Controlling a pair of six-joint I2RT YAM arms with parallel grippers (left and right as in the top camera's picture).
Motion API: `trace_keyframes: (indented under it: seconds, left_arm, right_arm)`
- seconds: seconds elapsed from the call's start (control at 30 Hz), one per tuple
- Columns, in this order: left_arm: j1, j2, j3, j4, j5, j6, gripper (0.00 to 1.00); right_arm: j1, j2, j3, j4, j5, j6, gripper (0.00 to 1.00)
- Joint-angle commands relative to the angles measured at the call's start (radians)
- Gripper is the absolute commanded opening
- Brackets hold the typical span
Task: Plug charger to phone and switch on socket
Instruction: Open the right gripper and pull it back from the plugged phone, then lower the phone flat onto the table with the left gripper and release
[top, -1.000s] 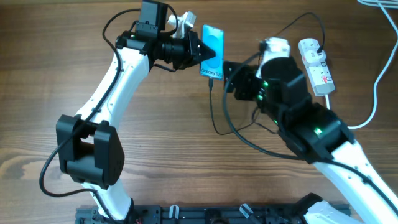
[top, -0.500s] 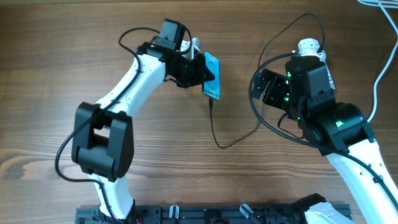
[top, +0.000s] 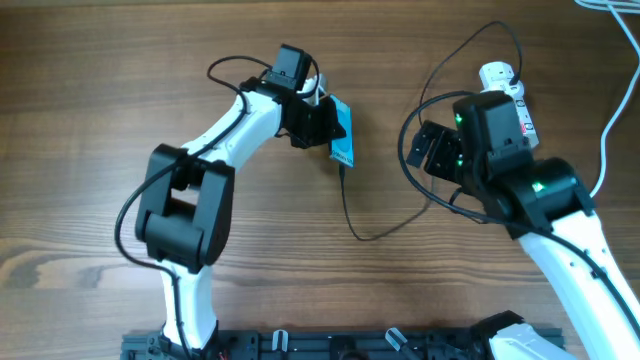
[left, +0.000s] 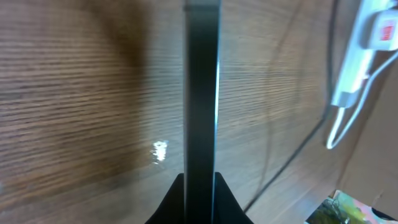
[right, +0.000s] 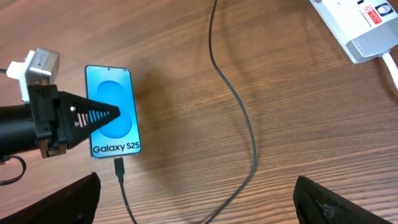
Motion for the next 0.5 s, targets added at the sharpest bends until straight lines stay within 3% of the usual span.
trace_keyframes:
  seconds: [0.0,0.3,0.47]
  left_arm:
    - [-0.012,0.046,-0.005,0.015,0.002,0.017,0.04]
    - [-0.013,0.051,-0.005,0.018,-0.07,0.074,0.04]
    - [-0.013,0.051,-0.005,0.003,-0.073,0.075,0.1]
  right_arm:
    - [-0.004,0.035,0.014,-0.008,0.024,0.004,1.0]
    - [-0.004,0.061,0.014,-0.013,0.008,0.005,0.99]
    - [-0.004,0.061,0.014,-0.013,0.004,0.004,0.99]
